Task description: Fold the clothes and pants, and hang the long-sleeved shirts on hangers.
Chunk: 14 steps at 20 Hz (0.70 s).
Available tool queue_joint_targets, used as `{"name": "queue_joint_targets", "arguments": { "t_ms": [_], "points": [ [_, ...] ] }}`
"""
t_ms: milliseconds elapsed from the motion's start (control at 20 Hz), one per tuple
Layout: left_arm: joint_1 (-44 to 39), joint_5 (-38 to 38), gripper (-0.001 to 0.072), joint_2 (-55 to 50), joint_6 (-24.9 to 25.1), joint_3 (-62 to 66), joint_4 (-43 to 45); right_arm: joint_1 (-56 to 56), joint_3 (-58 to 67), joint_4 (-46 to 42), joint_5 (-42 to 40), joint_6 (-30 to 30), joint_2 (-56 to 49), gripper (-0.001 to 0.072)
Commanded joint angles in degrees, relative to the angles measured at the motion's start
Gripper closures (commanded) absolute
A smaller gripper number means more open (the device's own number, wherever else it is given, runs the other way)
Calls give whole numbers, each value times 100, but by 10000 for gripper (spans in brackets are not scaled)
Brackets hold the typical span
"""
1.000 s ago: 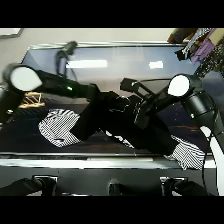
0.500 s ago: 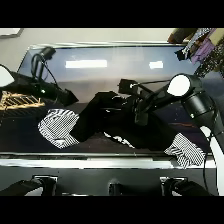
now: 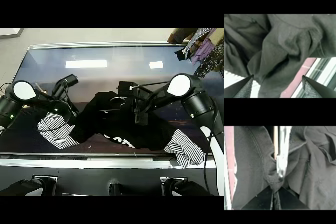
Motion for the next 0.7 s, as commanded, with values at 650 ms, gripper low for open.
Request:
{"name": "queue_joint_targets", "arguments": {
  "t_ms": [650],
  "points": [
    [-439,684,241,-304,1335,-168,-98,4,-2,557,201,-94,4,687]
  ]
}}
